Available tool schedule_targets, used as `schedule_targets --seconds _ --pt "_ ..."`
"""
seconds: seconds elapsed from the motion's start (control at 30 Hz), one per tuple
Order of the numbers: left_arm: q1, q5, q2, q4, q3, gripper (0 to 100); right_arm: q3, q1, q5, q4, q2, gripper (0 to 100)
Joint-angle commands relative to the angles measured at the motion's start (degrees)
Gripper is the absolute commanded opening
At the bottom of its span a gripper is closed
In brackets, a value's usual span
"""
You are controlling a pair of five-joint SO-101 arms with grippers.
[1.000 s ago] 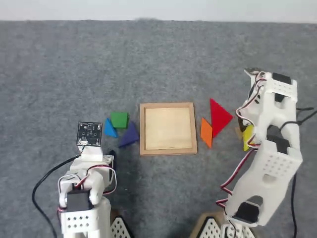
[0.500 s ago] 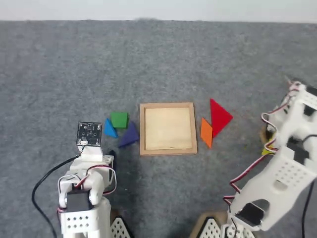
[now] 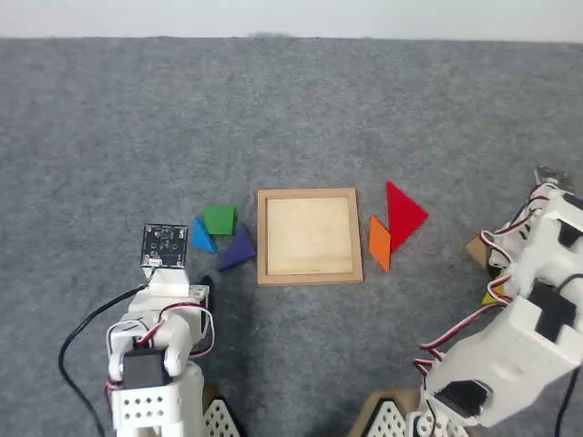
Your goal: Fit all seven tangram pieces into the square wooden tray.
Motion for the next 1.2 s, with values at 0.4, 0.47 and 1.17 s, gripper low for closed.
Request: schedule_targets --seconds 0.4,0.47,1.17 --pt "0.35 -0.53 -0.62 0.00 -0.66 15 -1.93 3.21 0.79 7.34 1.80 33.0" --pt "0.35 -0.53 -0.62 0.00 -0.66 15 -1.93 3.21 0.79 7.08 1.80 34.6" --pt "0.35 -0.53 -0.62 0.00 -0.66 15 3.43 3.47 5.36 0.66 -5.23 30.7"
